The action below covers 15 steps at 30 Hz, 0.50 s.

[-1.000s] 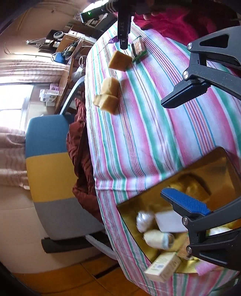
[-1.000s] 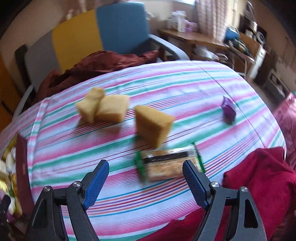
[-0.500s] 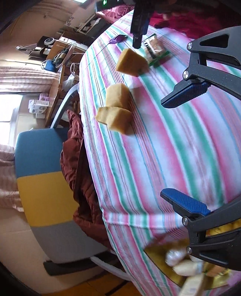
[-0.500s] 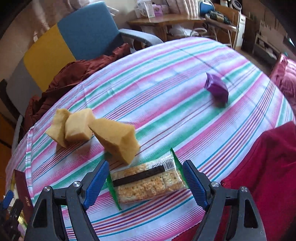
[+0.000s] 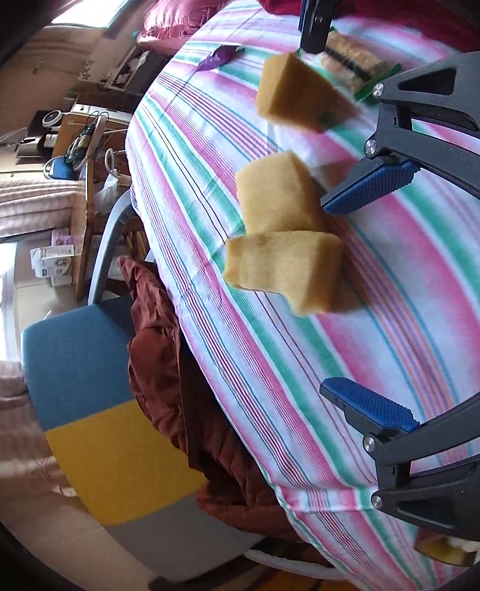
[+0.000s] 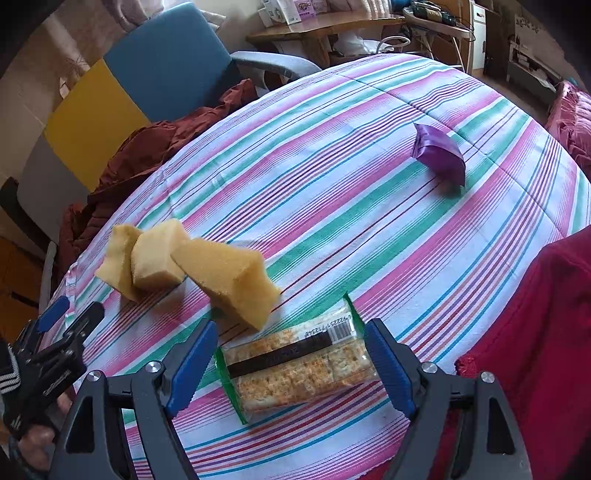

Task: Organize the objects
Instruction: 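Grasp a yellow sponge with the left tool while the right tool reaches the cracker packet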

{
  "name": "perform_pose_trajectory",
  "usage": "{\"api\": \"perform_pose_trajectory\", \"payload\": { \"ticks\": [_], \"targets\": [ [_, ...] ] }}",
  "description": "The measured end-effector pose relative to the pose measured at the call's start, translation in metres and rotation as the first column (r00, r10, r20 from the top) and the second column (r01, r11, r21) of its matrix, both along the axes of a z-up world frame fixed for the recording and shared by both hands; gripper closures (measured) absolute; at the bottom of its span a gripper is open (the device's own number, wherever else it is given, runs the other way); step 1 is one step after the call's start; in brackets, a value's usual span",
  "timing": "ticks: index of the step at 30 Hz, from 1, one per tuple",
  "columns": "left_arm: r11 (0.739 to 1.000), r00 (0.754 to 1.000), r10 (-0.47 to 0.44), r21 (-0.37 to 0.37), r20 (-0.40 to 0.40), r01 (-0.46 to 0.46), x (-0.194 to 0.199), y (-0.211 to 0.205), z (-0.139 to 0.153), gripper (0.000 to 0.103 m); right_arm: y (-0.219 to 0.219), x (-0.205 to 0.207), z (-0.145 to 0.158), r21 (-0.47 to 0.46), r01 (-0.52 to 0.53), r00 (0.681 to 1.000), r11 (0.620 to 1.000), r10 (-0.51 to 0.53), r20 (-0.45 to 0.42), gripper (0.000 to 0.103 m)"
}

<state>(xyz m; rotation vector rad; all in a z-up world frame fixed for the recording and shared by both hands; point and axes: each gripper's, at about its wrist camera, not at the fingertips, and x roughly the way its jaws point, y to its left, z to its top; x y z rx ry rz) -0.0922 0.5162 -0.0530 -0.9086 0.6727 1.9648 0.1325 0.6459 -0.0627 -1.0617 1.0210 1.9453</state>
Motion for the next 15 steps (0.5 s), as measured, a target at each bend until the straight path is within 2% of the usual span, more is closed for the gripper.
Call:
{"api": "perform_pose_trajectory", "payload": {
  "ticks": [7, 10, 11, 12, 15],
  "targets": [
    [1.000, 0.998, -0.025, 0.015, 0.049, 0.024, -0.015, 0.024, -0.017, 0.015, 0.011, 0.004, -0.011, -0.049, 0.045, 0.999, 0.998, -0.045, 0.013, 0.020],
    [0.999, 0.989, -0.033, 0.039, 0.142, 0.028, -0.021, 0.021, -0.023, 0.034, 0.010, -0.003, -0.017, -0.063, 0.022, 0.999, 0.998, -0.020, 0.041, 0.020],
    [0.998, 0.982, -0.035, 0.054, 0.185, 0.025, -0.023, 0.018, -0.024, 0.046, 0.009, -0.004, -0.019, -0.065, 0.015, 0.999, 0.998, -0.012, 0.049, 0.020],
    [0.998, 0.978, -0.028, 0.058, 0.207, 0.016, -0.023, 0.015, -0.024, 0.050, 0.009, -0.007, -0.020, -0.068, 0.006, 0.998, 0.998, -0.002, 0.060, 0.020],
    [0.997, 0.971, -0.007, 0.070, 0.238, -0.010, -0.020, -0.002, -0.022, 0.053, 0.005, -0.013, -0.025, -0.098, -0.040, 0.997, 0.994, 0.046, 0.057, 0.017]
  ]
}}
